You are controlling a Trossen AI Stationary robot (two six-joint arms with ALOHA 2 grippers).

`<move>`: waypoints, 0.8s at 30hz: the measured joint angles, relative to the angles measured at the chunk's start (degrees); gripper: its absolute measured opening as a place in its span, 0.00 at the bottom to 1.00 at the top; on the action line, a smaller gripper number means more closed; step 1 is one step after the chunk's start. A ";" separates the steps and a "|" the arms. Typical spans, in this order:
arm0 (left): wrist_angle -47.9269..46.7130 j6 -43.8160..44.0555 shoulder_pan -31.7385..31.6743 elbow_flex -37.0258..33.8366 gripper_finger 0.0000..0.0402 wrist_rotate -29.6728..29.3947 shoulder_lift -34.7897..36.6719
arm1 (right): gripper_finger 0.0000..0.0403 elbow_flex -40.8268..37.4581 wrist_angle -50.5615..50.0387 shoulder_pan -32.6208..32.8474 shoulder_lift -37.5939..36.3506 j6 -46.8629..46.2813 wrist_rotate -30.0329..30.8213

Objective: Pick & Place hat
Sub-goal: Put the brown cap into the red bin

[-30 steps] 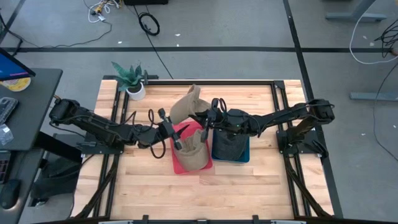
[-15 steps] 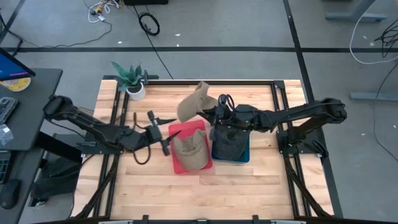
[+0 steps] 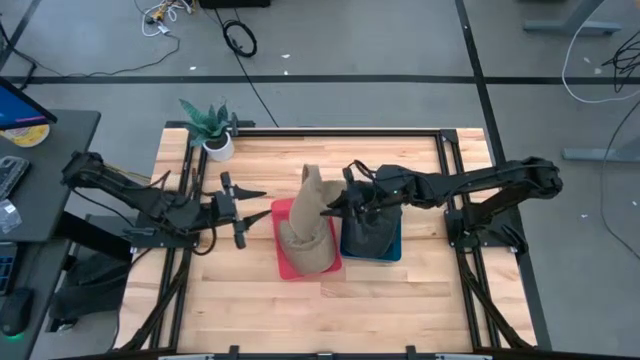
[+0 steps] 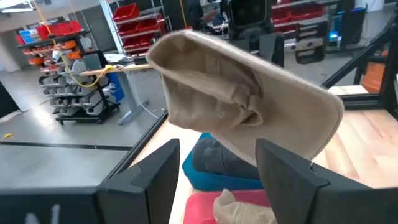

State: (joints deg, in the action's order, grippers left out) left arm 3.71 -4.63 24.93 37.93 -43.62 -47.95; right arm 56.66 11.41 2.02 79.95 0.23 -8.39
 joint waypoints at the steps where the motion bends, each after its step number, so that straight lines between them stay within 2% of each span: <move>1: -1.21 0.41 0.00 0.00 0.53 0.07 0.75 | 0.02 0.00 -0.08 -0.30 0.47 0.02 -1.25; 7: 1.26 1.02 -1.52 -3.69 0.53 4.85 5.44 | 0.02 1.02 -5.13 -2.16 3.65 -0.17 -8.11; 17: 4.87 1.41 -12.37 -13.72 0.53 17.01 17.77 | 0.01 10.95 -14.69 -1.24 9.36 6.42 -10.06; 24: 6.10 4.45 -16.91 -16.58 0.53 23.93 21.89 | 0.01 15.11 -16.63 -1.82 15.99 12.03 -18.55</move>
State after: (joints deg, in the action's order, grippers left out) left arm 9.81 -0.19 8.02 21.35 -19.69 -26.05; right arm 71.78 -5.23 0.20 95.94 12.27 -26.94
